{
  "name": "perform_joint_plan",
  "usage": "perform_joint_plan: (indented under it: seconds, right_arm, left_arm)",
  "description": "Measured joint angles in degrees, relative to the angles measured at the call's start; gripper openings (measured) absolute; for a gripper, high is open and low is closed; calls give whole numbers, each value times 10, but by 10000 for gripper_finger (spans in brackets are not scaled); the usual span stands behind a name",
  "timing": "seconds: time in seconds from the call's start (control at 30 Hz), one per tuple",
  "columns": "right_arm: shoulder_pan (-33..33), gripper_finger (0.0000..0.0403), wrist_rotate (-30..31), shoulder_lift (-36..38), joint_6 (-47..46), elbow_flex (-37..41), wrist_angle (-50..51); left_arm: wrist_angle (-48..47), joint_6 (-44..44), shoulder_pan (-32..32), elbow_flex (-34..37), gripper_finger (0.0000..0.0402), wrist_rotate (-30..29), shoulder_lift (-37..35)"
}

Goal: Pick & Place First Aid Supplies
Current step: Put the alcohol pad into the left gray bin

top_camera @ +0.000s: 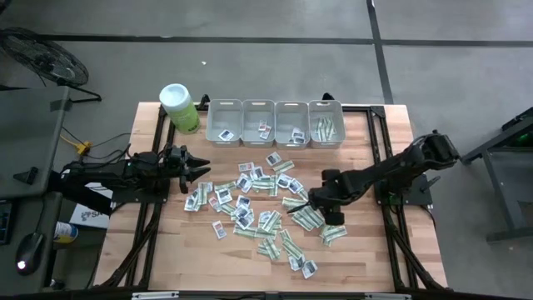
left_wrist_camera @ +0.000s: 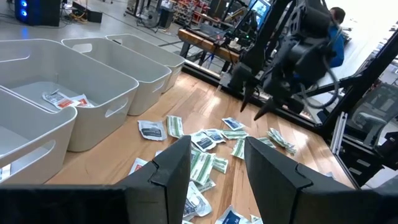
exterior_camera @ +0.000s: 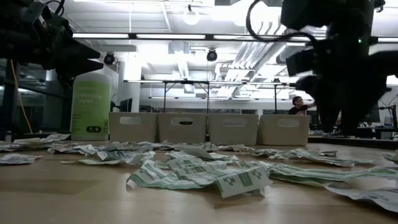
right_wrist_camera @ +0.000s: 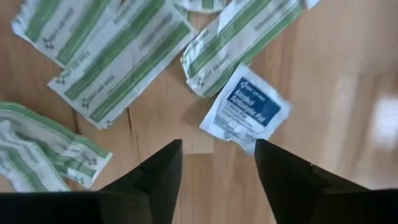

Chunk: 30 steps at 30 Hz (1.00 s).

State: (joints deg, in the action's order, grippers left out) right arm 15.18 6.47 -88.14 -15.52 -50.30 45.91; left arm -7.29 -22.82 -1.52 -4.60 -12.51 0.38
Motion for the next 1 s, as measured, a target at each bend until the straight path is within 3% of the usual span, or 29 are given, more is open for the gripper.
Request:
perform_joint_plan:
  seconds: [0.3,0.6,1.0]
  right_arm:
    - [0,204,-11,0,-2,75,-140]
    - [0,200,0,3,-26,117,-176]
    - [0,108,0,1,-25,119,-172]
  left_arm:
    - [-1,0,0,0,150,0,0]
    - [-1,0,0,0,150,0,0]
    - [-1,0,0,0,150,0,0]
